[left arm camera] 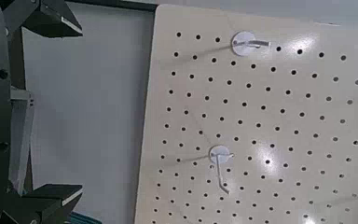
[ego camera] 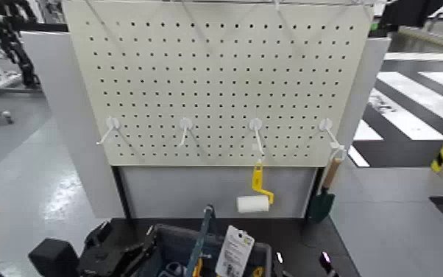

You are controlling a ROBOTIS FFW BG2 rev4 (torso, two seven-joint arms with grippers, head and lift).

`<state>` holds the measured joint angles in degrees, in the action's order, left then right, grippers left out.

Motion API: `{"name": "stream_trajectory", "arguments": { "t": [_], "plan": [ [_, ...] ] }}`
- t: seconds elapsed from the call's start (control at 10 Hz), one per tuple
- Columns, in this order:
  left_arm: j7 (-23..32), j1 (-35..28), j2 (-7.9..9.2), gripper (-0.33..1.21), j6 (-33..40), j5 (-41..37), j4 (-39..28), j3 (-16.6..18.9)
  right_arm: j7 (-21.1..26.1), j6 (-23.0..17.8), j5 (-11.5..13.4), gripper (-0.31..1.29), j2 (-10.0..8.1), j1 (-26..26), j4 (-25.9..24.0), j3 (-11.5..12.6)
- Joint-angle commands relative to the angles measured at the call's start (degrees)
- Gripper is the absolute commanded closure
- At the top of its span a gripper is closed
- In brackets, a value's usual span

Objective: Put the red screwdriver into the crate.

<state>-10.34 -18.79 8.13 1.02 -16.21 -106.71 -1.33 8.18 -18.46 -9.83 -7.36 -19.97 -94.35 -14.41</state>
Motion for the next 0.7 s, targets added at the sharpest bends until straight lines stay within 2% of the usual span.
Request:
{"name": "stream_trajectory", "arguments": {
  "t": [0.1,0.3,0.7],
  "plan": [
    [1.11,-2.30,-1.62,0.11,1.26,6.54,-0.87,-0.16,-0.27,-0.09,1.04,0.16,0.15,-0.33,-0.39,0.43],
    [1.03,-3.36,-1.62,0.11,1.88,9.88,-0.52,-0.42,-0.27,0.35,1.48,0.16,0.15,-0.42,-0.75,0.26],
    [1.03,-4.50,-1.80,0.11,3.46,11.73,0.80,-0.25,-0.62,1.76,2.62,0.16,0.15,-0.51,-1.63,0.87]
  ]
}}
